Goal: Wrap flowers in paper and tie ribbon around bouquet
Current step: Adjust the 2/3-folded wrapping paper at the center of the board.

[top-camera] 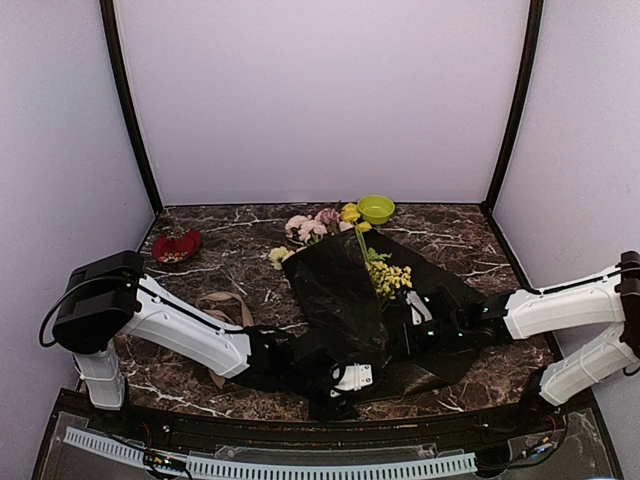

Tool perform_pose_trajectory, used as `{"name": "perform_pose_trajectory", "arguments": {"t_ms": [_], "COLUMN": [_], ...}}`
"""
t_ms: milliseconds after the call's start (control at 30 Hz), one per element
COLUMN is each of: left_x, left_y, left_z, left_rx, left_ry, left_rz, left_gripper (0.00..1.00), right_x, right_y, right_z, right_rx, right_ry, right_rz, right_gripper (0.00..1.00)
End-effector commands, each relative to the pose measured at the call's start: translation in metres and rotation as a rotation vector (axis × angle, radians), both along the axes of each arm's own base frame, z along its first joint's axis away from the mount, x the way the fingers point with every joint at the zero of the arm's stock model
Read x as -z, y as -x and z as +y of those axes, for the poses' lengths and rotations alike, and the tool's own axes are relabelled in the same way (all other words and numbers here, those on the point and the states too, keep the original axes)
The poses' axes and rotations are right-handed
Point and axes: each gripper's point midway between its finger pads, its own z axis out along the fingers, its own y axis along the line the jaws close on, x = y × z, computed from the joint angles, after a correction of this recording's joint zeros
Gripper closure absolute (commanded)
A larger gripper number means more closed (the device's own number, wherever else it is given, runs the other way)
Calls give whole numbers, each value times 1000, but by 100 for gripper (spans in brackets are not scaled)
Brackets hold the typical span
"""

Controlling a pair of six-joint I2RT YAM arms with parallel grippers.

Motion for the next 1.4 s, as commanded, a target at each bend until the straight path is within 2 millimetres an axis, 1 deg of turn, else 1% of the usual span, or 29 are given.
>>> {"name": "perform_pose_trajectory", "arguments": {"t_ms": [0,133,333,500,600,700,833,933,1000,1067,1167,1267,1333,1367], "left_x": [33,30,29,22,24,26,28,28,28,29,30,30,31,31], "left_y": [17,17,16,16,15,16,18,18,18,18,18,18,19,19], "left_z": [29,29,30,27,28,29,31,31,31,32,33,33,34,34], "left_rx": [15,13,11,16,14,16,18,18,17,17,17,16,17,18], "left_ry": [-148,-141,-142,-127,-131,-134,-139,-138,-140,-144,-145,-146,-149,-150], "left_rz": [88,84,84,77,78,90,94,98,98,99,101,105,106,108], "left_gripper": [47,47,47,47,47,47,47,47,47,47,47,47,47,47], "right_x": [1,0,0,5,3,-8,-31,-41,-43,-42,-37,-28,-22,-20], "right_y": [-5,-2,-4,-5,-5,-8,-15,-18,-17,-15,-14,-16,-17,-17], "right_z": [-6,-3,-4,-5,-5,-5,-6,-6,-2,2,10,15,17,18], "right_rx": [42,27,23,26,21,11,11,10,-5,-19,-41,-55,-61,-65], "right_ry": [-77,-120,-122,-117,-111,-110,-123,-133,-157,-179,-191,-167,-156,-152], "right_rz": [21,25,25,34,38,6,-61,-89,-90,-79,-50,-29,-16,-9], "right_gripper": [100,100,100,100,100,97,92,85,77,66,58,56,59,63]}}
